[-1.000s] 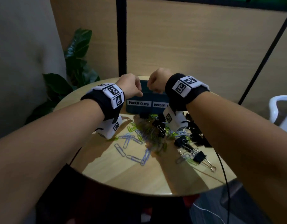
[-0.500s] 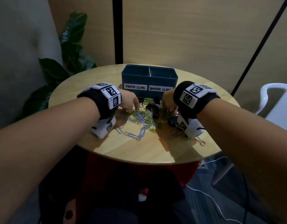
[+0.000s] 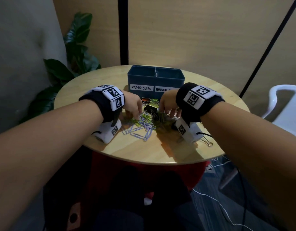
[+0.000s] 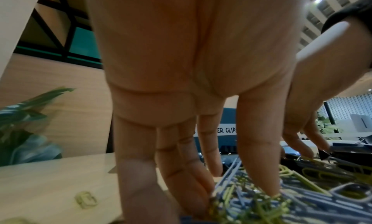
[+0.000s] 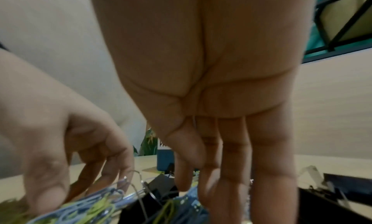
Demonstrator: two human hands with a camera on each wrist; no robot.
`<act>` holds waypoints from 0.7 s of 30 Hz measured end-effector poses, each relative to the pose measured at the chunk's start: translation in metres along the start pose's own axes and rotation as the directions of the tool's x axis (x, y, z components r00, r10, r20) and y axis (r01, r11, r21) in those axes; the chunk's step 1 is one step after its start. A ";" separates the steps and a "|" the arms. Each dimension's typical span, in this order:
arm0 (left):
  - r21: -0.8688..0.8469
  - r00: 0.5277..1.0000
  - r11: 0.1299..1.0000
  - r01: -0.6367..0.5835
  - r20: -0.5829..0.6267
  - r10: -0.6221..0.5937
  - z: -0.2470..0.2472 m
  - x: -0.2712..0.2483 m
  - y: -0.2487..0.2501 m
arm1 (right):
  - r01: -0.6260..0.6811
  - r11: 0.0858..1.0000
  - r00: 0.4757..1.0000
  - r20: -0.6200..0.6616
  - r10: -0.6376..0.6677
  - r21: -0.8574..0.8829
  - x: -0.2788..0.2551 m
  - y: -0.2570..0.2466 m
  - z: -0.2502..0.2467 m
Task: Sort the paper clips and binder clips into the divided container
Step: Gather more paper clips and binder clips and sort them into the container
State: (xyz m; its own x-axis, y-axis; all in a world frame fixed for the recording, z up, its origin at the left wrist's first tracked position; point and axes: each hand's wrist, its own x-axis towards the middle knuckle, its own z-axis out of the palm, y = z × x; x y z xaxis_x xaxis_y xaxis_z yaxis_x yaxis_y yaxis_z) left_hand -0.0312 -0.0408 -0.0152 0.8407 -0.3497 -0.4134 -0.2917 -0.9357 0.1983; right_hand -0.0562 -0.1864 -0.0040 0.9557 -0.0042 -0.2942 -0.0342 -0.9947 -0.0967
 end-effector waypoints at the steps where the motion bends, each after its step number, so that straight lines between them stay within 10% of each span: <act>1: -0.023 1.000 1.000 -0.002 -0.011 0.002 0.000 -0.001 0.000 | 0.001 1.000 1.000 0.010 -0.001 -0.010 0.001 -0.001 -0.001; 10: 0.171 0.995 0.983 0.063 0.064 -0.075 0.004 0.002 0.005 | 0.066 0.954 0.963 0.269 0.016 -0.294 0.018 -0.011 0.013; 21: 0.153 0.992 0.988 -0.013 -0.120 0.032 0.003 0.008 0.014 | 0.132 0.979 0.983 0.144 -0.110 -0.155 0.015 -0.005 0.008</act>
State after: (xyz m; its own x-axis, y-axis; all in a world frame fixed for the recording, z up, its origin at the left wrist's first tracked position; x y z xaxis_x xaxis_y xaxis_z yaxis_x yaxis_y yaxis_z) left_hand -0.0302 -0.0565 -0.0186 0.8796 -0.3712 -0.2973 -0.3692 -0.9271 0.0651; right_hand -0.0436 -0.1808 -0.0154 0.9014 0.1200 -0.4160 0.1383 -0.9903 0.0139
